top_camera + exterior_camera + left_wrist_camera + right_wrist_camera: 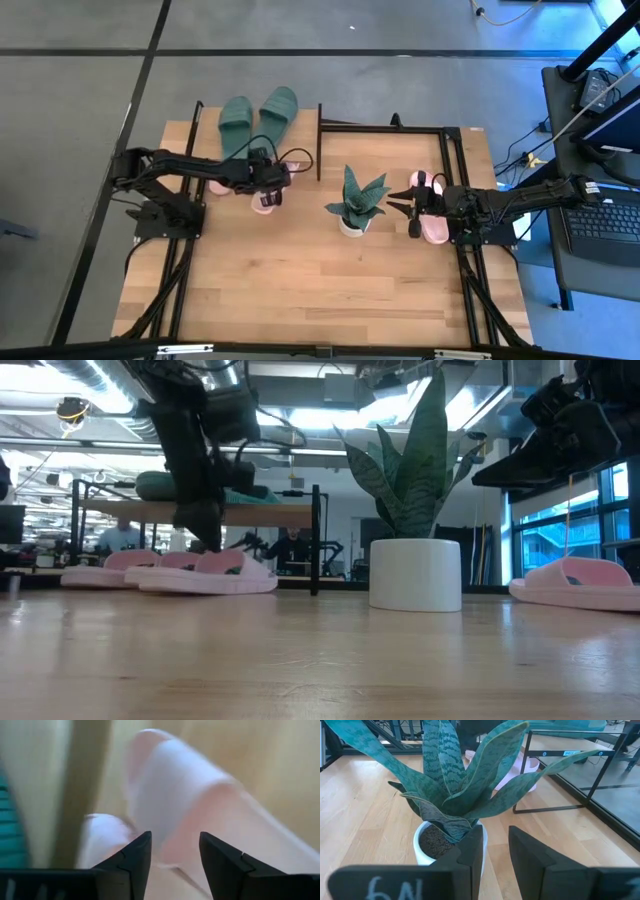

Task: Pick and place slides into the shelf
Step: Put the pink slipper under the shelf

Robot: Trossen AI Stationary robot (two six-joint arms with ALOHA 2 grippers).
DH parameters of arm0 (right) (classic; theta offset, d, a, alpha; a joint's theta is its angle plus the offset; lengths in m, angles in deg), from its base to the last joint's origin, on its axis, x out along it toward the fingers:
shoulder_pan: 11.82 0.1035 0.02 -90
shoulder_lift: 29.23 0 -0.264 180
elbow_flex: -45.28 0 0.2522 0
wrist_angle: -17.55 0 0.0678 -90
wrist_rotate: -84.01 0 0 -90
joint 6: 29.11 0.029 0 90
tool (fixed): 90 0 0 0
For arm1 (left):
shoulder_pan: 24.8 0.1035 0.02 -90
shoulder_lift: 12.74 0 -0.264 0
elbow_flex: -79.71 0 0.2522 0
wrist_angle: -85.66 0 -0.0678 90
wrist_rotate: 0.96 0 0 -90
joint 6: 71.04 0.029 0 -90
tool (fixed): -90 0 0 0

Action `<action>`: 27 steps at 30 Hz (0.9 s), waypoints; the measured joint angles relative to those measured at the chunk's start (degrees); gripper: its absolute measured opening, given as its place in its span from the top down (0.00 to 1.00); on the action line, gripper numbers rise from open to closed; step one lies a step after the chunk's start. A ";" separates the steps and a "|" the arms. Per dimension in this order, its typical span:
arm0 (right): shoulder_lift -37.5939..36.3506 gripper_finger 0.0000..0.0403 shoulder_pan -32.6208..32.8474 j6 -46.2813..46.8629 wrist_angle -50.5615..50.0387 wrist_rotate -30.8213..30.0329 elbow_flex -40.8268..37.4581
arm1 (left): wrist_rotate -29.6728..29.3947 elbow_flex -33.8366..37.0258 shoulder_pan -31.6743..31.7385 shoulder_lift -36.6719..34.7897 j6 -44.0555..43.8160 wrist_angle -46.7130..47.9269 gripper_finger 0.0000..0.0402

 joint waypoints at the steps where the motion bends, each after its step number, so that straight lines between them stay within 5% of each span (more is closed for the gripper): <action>1: -0.01 0.76 0.02 0.00 0.00 -0.02 0.00 | 2.20 -0.11 -0.65 -0.70 -0.03 0.81 0.61; 9: 0.00 0.76 0.01 0.00 -0.35 -0.02 0.01 | 22.10 -0.33 -5.40 -6.82 -11.63 12.43 0.60; 15: 0.00 0.76 0.02 -0.26 -0.37 -0.02 0.02 | 16.39 0.58 -9.63 -6.98 -18.91 14.65 0.60; 27: 0.19 0.76 0.02 0.07 -0.57 -0.02 0.02 | 15.76 0.64 -11.33 -3.45 -30.02 23.22 0.60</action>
